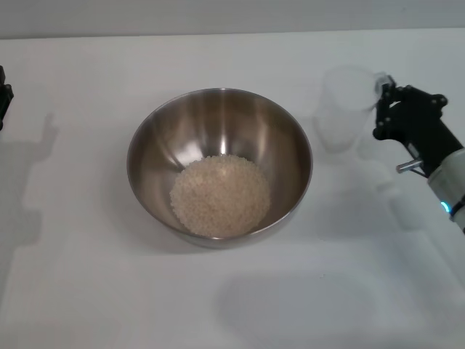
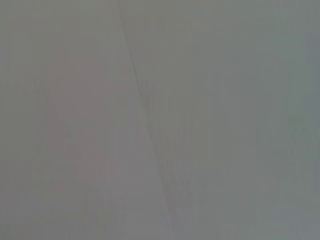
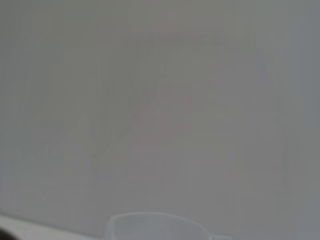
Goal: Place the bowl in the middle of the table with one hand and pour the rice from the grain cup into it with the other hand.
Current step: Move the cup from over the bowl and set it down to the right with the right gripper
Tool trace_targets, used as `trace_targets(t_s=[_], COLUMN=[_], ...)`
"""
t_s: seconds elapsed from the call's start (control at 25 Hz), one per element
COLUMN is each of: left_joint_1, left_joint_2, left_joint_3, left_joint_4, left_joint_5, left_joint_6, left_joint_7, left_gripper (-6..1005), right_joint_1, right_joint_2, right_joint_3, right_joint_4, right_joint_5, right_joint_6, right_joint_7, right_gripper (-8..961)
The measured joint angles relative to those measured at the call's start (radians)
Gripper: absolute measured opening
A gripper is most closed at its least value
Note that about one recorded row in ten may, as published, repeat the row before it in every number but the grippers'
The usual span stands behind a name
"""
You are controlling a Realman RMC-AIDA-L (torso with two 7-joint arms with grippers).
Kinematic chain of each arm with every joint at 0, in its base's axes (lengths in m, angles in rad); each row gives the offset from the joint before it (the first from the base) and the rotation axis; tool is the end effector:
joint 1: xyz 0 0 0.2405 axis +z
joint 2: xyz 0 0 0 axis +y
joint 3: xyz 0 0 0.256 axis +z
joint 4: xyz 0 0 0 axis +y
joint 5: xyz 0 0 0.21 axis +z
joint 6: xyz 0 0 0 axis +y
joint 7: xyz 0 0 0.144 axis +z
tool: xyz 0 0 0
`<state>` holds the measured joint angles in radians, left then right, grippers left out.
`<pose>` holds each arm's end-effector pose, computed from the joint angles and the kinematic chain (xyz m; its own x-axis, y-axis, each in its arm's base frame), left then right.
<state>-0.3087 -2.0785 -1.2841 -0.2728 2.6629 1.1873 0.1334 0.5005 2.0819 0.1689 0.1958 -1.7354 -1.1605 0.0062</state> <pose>-0.3419 0.3138 0.0138 0.8598 -0.1293 0.4940 0.4989 0.0063 -0.8667 0.3043 0.3268 -0.0549 0.7947 0.0144 -0.6069 -0.5735 -0.3098 -0.7584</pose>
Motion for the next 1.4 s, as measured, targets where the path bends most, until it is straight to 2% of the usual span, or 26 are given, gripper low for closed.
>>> trace_targets(t_s=[0.36, 0.96, 1.16, 1.4], left_joint_1=[-0.003, -0.009, -0.009, -0.008], left_joint_2=[0.0, 0.0, 0.0, 0.0], left_joint_3=[0.0, 0.0, 0.005, 0.008], left_joint_4=[0.0, 0.0, 0.0, 0.0], left_joint_5=[0.0, 0.0, 0.0, 0.0], left_joint_6=[0.001, 0.001, 0.0, 0.0], left_joint_7=[0.0, -0.001, -0.001, -0.002], left_gripper=[811, 811, 811, 811], right_joint_1=[0.029, 0.04, 0.037, 0.029], right_joint_2=[0.002, 0.006, 0.005, 0.005], right_joint_3=[0.0, 0.001, 0.0, -0.004], right_joint_4=[0.005, 0.024, 0.029, 0.028], right_joint_5=[-0.042, -0.054, -0.055, -0.055], right_joint_6=[0.093, 0.118, 0.121, 0.129], right_joint_7=[0.001, 0.0, 0.0, 0.0], right_gripper=[11, 14, 115, 134])
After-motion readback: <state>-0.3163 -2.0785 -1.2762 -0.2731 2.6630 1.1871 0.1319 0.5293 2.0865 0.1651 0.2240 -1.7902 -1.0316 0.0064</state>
